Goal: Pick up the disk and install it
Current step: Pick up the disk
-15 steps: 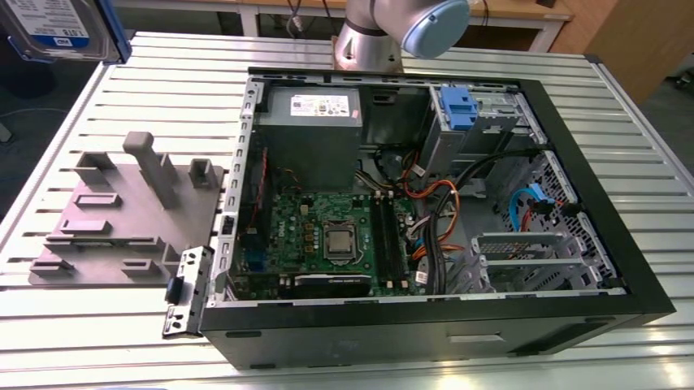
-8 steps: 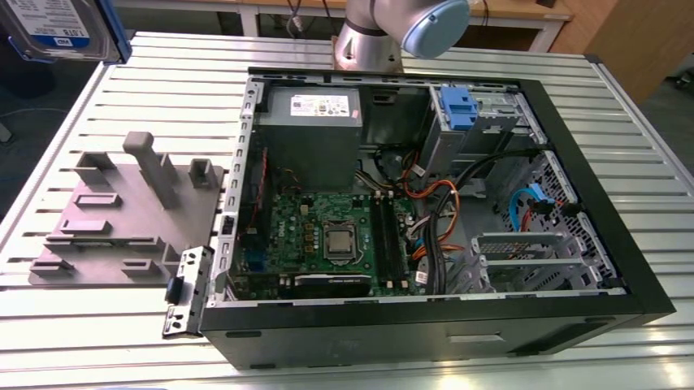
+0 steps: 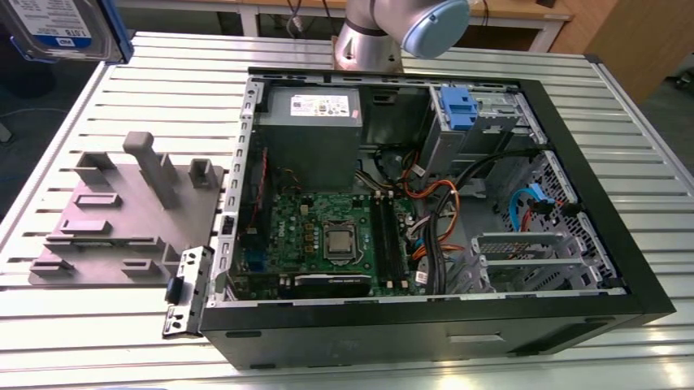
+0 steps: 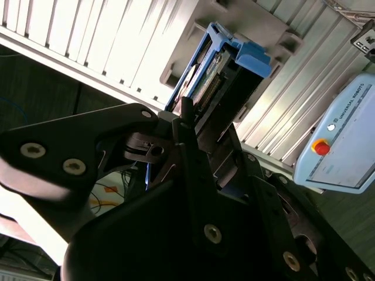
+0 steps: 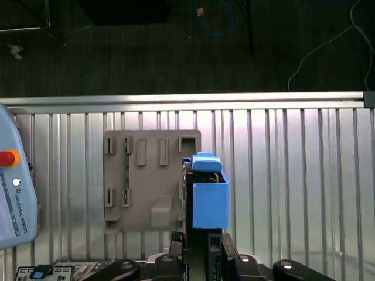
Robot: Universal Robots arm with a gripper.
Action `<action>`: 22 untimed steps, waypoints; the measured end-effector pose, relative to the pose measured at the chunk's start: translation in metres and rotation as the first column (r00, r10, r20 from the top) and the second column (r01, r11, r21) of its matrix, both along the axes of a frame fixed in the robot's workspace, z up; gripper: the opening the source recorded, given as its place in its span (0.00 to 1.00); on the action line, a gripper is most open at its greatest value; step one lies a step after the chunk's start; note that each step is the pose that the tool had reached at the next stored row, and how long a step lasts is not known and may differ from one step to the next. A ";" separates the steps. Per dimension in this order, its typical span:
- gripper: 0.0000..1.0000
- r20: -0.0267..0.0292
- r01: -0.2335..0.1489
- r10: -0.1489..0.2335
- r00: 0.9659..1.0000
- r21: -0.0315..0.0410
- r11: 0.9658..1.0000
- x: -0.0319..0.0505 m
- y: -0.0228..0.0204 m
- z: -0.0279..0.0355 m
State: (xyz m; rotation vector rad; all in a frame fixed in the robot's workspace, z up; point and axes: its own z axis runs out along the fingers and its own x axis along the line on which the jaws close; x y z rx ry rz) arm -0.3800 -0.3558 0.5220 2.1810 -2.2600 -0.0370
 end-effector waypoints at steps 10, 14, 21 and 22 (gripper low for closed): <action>0.35 -0.001 0.000 0.000 1.000 0.000 1.000 0.0133 0.0001 0.0000; 0.35 -0.002 0.000 0.000 1.000 0.000 1.000 0.0187 0.0002 0.0000; 0.35 -0.003 0.000 0.000 1.000 0.000 1.000 0.0253 0.0002 0.0000; 0.35 -0.003 0.000 0.000 1.000 0.000 1.000 0.0254 0.0002 0.0000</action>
